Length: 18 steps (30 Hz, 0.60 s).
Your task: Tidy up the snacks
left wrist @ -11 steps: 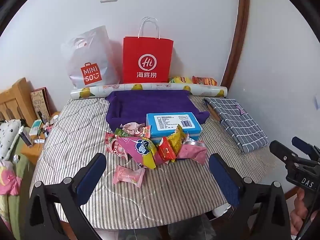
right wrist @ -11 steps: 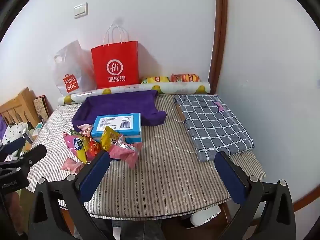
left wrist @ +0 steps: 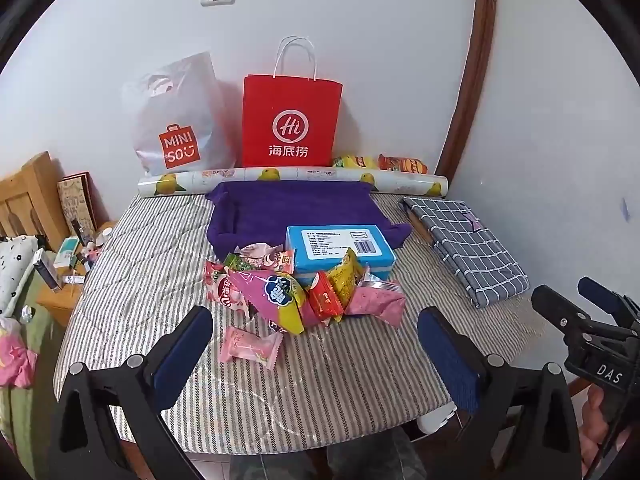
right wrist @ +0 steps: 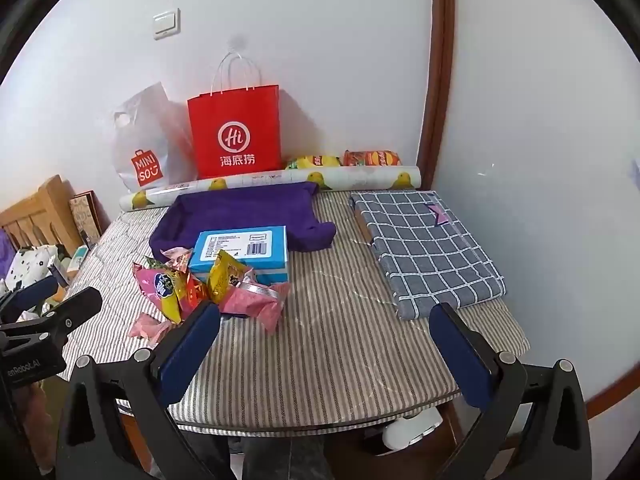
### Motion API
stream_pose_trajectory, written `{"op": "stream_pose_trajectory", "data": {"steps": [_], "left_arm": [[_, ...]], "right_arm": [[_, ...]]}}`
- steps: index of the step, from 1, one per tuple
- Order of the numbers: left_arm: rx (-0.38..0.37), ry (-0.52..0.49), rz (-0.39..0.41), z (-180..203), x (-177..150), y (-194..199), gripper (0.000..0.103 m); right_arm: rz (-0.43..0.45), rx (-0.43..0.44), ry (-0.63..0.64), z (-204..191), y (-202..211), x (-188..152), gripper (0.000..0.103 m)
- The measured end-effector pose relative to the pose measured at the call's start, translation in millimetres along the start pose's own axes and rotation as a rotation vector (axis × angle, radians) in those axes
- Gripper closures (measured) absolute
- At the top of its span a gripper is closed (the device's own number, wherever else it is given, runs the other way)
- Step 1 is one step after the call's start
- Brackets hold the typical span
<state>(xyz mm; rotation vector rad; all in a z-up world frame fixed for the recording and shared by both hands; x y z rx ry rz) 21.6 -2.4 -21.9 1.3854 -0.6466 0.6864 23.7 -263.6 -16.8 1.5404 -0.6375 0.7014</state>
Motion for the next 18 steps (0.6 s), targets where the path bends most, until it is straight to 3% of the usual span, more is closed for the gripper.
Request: {"op": "stream_pose_trajectory", "data": {"steps": [18], "left_arm": [[-0.008,-0.01,0.02,3,0,6,0.0]], "right_arm": [[-0.008,0.006,-0.007,-18,-8,-1,0.0]]}}
Point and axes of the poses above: each gripper's, at about its wrist camera, not at the fingertips, and y roughly against the way its jaws point, z to its right, x to its top, the point moved 4 cm from there along -y, roughly the way its jaws point, and after that the axes turned 3 degrees about -y, right-handed, at the moved point
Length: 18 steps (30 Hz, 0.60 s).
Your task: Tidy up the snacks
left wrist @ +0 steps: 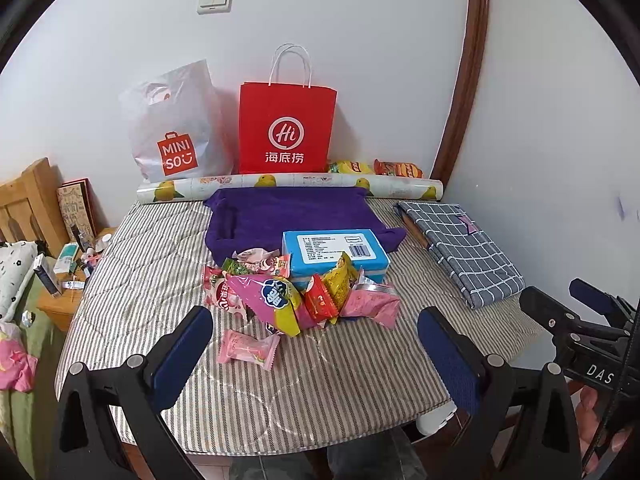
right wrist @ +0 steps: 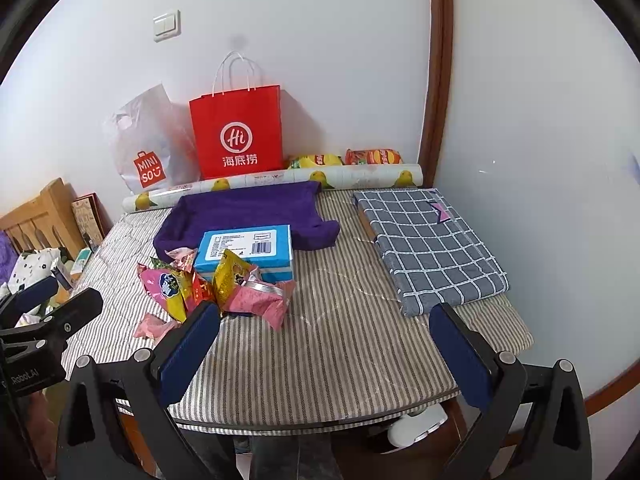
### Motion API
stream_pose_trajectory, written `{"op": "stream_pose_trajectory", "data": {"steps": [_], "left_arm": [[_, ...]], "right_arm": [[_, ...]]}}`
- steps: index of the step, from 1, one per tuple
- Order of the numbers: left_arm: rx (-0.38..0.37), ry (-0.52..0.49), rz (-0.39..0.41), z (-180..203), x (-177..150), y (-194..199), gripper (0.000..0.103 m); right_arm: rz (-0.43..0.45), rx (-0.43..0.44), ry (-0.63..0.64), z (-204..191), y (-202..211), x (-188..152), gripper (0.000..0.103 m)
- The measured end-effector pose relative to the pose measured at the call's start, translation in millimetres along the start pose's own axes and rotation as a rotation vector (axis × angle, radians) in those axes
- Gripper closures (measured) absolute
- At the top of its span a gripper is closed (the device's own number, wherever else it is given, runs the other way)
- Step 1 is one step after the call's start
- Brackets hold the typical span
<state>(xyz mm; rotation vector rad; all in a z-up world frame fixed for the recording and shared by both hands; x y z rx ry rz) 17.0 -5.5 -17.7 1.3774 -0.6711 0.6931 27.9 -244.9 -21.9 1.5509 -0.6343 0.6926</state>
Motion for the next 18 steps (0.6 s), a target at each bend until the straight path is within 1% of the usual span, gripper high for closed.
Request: {"op": "stream_pose_trajectory", "data": {"steps": [18], "left_arm": [[0.002,-0.006,0.005,4.6,-3.2,0.1,0.0]], "right_arm": [[0.004,0.009,0.003,-3.7,0.6,-0.2,0.0]]}}
Point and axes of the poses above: each gripper's, at about its wrist camera, not at the fingertips, and y roughly against the way its jaws point, z to its right, x to its top, the point moved 4 cm from there along -y, roughly the way its jaws point, and after that the axes turned 3 degrees about -y, right-handed, at the moved point
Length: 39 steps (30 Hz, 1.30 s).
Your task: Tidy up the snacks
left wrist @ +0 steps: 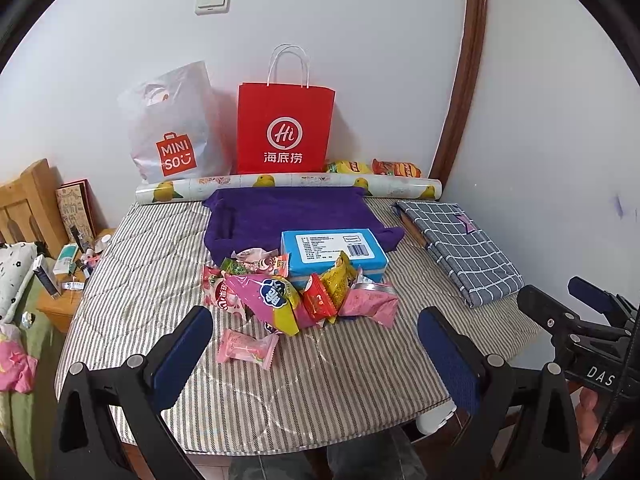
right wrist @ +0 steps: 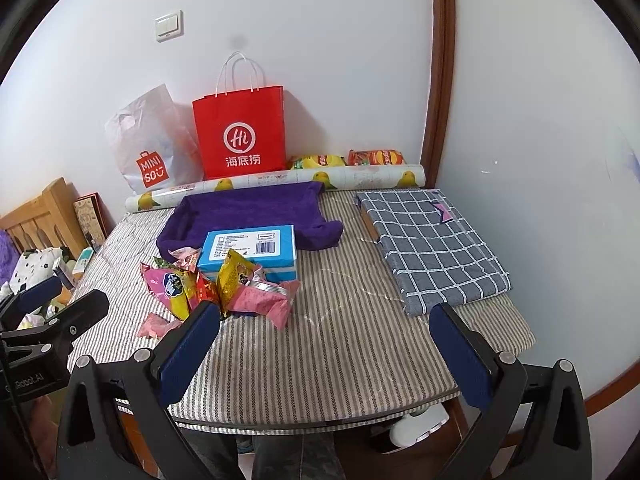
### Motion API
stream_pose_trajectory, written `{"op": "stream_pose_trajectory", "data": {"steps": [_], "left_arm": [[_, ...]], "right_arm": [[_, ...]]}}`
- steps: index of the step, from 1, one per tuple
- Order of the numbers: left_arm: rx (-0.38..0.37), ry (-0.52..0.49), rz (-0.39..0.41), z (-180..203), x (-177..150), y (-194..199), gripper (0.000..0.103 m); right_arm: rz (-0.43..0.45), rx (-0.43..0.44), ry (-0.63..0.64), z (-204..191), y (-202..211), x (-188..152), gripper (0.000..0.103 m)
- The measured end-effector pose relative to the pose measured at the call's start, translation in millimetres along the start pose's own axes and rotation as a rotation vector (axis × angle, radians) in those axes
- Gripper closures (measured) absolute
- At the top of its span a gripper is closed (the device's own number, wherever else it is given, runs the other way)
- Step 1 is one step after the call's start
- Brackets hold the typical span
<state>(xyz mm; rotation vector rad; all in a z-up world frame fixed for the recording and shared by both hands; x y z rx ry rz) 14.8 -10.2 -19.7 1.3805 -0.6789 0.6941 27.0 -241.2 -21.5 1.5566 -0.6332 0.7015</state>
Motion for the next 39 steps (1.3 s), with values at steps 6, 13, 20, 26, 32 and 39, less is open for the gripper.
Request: {"op": "stream_pose_trajectory", "data": {"steps": [6,13,20,26,32,39], "left_arm": [[-0.001,0.006,0.005,-3,-1,3,0.0],[-0.002,0.008,-0.001,-7,-2,4,0.0],[0.0,0.011,-0.004,-10,-2,3,0.0],[0.002,0.017,-0.005,-13,-2,2,0.0],[0.002,0.018,-0.003,-14,-2,3,0.0],[-0.003,0.014,-0.004,-13,-1,-1,0.0]], "right_arm": [[0.003,0.006,-0.002,-1,0,1,0.0],[0.005,0.007,0.004,-5,2,1,0.0],[0.005,0.004,0.005,-6,1,1,0.0],[0.004,0.004,0.003,-6,1,0,0.0],[0.005,0.01,0.006,-7,1,1,0.0],[0.004,0.02,0.001,-11,-2,-2,0.0]]}}
Point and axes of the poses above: each gripper's, at about its wrist camera, not at the fingertips, and y roughly against the way its jaws point, z to its right, x to its top, the point moved 4 cm from there along -y, roughly the way its jaws point, and after that the axes turned 3 degrees about -y, right-handed, at the moved point
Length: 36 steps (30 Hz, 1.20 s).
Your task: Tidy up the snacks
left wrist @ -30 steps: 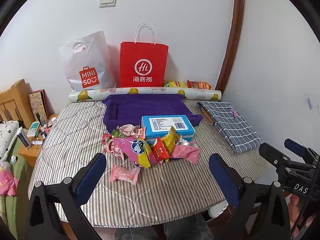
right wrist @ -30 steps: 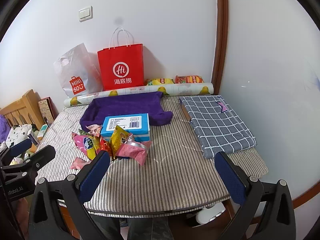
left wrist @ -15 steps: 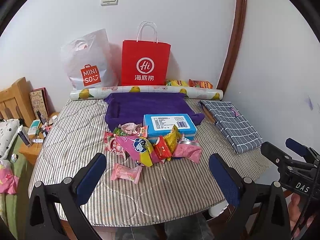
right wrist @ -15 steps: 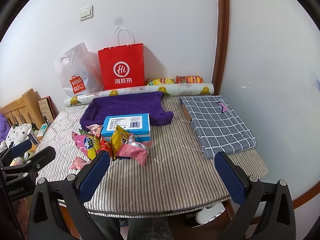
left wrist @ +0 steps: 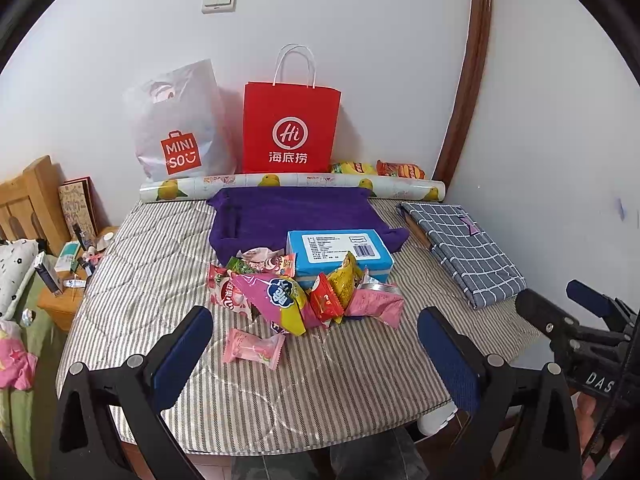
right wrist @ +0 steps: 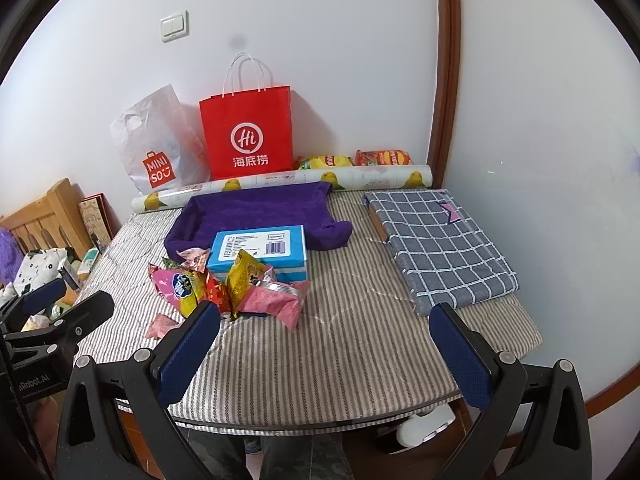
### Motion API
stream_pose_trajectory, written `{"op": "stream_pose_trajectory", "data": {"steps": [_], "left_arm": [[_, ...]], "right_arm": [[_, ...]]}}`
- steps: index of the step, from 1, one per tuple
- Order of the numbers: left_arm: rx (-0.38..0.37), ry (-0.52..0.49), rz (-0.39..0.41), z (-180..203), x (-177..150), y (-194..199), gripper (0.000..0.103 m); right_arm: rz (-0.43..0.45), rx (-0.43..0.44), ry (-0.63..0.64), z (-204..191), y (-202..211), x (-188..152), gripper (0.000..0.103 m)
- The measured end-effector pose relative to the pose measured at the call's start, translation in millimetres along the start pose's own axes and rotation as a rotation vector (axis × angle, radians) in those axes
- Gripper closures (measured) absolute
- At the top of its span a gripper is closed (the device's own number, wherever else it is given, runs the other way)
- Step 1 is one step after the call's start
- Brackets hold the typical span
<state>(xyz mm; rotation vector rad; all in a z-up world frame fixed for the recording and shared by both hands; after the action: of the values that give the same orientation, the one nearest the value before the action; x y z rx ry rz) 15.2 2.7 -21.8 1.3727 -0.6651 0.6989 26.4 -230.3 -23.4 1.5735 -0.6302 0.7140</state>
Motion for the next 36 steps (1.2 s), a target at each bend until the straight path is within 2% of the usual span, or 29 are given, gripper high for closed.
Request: {"op": "stream_pose_trajectory", "data": {"steps": [5,18,25,30,36], "left_arm": [[0.003,-0.008,-0.016,-2,-1,-14,0.0],[0.041,-0.014,-0.094,-23,0,-67,0.001],[0.069,0.013,-0.152,-53,-9,-99,0.005],[0.08,0.056,-0.188,-74,-20,-118,0.005],[0.09,0.099,-0.227,-94,-28,-133,0.005]], "right_arm": [[-0.007,-0.001,0.009,-4,-8,-4,0.0],[-0.05,0.074,-0.035,0,-63,-8,0.001],[-0.094,0.075,-0.017,-3,-106,-15,0.009],[-0.103,0.135,0.018,-10,-132,-18,0.009],[-0.096,0.141,0.121,-20,-154,-20,0.009]]}}
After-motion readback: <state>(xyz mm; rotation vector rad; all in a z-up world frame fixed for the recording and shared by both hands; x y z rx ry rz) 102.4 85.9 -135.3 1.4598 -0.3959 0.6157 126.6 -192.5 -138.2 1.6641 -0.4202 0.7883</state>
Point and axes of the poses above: each gripper's, at about its wrist camera, not at the fingertips, and y roughly against the way its jaws point, z to its right, x to its top, the point moved 4 cm from there along -y, roughly the way its jaws point, and after that the axes turned 3 degrees about -y, right-handed, at the moved point
